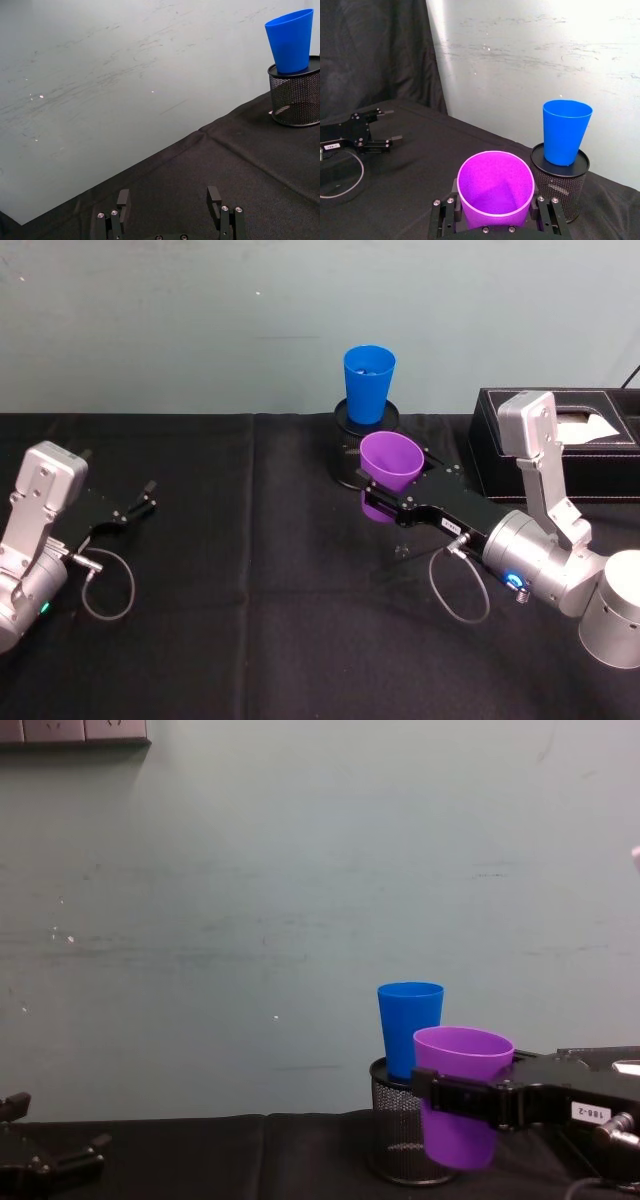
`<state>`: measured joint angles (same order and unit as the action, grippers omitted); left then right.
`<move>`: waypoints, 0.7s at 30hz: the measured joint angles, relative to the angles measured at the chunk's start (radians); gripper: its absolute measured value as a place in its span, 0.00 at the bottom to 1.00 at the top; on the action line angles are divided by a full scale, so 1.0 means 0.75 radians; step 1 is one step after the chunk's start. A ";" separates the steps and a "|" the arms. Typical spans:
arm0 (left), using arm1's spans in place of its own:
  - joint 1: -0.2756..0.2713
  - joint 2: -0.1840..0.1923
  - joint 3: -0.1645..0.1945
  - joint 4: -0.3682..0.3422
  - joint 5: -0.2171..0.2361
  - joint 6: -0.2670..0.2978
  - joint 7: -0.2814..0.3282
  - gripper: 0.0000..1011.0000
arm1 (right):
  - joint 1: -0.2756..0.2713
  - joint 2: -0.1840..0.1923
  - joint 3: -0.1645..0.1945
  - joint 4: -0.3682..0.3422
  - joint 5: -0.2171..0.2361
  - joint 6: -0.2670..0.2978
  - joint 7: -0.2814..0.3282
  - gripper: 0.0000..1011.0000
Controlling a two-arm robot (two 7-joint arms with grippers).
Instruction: Pick up one cup with a gripper and tap it against the other cup.
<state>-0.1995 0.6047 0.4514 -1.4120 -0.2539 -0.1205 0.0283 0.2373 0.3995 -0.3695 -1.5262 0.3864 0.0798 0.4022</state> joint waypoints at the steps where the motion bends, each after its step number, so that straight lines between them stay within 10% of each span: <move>1: 0.000 0.000 0.000 0.000 0.000 0.000 0.000 0.99 | 0.000 0.000 0.000 0.000 0.000 0.000 0.000 0.73; 21: 0.000 0.000 0.000 0.000 0.000 0.000 0.000 0.99 | 0.000 0.000 0.000 0.000 0.000 0.000 0.000 0.73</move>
<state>-0.1995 0.6047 0.4514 -1.4120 -0.2539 -0.1205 0.0283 0.2373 0.3995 -0.3695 -1.5262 0.3863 0.0798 0.4022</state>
